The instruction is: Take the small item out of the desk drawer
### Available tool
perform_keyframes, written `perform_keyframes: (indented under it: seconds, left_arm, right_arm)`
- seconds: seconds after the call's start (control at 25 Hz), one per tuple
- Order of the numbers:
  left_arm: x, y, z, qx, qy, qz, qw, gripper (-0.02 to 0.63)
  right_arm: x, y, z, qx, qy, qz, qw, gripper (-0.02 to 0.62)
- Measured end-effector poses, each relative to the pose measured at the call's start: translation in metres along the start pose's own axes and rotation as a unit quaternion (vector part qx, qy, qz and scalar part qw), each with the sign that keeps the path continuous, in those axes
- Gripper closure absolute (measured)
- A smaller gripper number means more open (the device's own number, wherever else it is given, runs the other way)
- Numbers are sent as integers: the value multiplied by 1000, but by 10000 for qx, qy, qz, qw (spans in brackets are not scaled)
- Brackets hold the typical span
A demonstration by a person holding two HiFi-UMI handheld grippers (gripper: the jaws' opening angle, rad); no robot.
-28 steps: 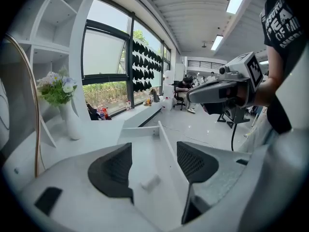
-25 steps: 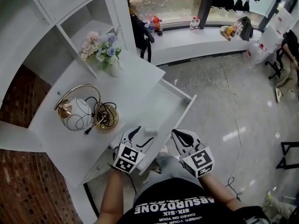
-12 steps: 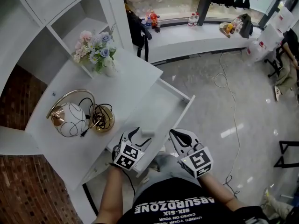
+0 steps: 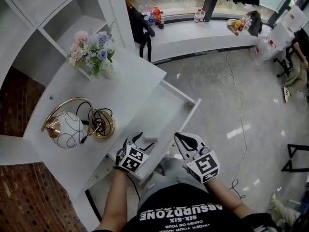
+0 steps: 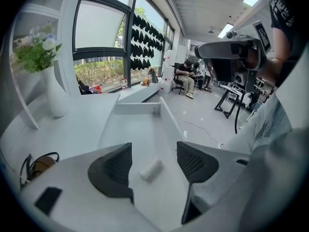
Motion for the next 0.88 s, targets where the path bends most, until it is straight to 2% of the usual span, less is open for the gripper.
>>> perform_keyframes:
  seconds: [0.2,0.88]
  left_arm:
    - [7,6,15,-106,167,-36,9998,331]
    - [46,20,65,-60,751,-235,9969,331]
  right_arm:
    - [5,-8,4,-24,121,32,9999,598]
    - [20,-24,21,-177,400,103,9990,597]
Point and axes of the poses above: the fingertips, and each gripper's own axes: z forward along the fingers, y to its left, x out of its underside, the point moved 10 cm from there along -z, backward along the fingers, and after that the axes turned 7 degrees about -y, right-handed, at the moved point
